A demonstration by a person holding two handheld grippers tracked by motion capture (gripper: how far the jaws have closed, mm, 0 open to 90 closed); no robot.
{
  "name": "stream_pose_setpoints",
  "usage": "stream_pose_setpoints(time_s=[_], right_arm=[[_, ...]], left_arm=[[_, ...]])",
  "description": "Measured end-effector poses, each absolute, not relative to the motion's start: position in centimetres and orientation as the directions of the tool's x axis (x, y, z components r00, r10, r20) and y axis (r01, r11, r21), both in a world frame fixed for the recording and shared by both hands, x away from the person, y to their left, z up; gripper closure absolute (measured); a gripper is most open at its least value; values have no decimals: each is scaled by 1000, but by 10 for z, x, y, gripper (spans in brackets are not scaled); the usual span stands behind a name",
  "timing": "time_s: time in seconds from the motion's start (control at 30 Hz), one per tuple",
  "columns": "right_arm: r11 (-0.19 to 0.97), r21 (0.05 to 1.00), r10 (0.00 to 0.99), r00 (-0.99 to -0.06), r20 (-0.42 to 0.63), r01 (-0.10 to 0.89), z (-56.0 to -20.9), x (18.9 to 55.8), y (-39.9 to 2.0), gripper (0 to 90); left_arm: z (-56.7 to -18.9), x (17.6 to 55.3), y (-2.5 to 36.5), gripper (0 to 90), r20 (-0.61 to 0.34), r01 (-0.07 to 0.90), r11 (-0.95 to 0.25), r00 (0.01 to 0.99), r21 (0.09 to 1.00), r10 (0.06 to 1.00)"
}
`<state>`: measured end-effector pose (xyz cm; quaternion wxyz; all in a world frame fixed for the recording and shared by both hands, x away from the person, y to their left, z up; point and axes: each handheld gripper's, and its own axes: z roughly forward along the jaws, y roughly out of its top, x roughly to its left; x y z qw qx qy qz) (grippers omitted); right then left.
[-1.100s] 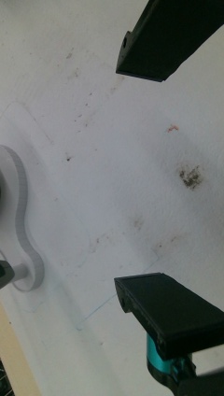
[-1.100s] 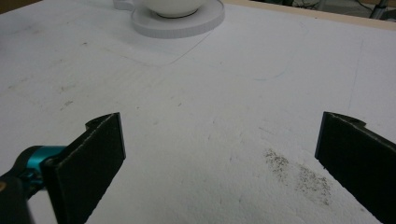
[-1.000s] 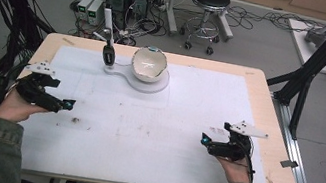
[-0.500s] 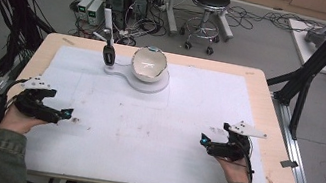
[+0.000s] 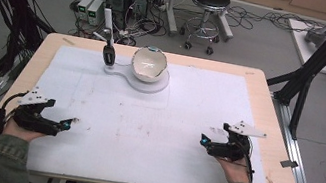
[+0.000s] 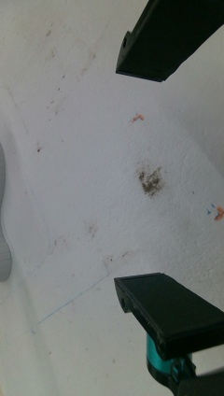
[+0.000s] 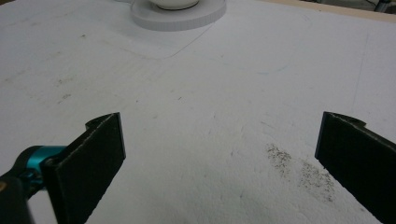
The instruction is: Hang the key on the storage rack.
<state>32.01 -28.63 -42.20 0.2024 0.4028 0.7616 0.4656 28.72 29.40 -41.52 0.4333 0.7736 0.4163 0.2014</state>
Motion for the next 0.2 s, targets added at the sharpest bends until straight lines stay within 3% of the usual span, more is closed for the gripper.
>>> stream_pose_setpoints(time_s=[0.2], right_arm=[[243, 871, 804, -590, 66, 428, -423, 319, -286, 6]], left_arm=[[-417, 288, 292, 17, -35, 474, -298, 575, 828, 817]])
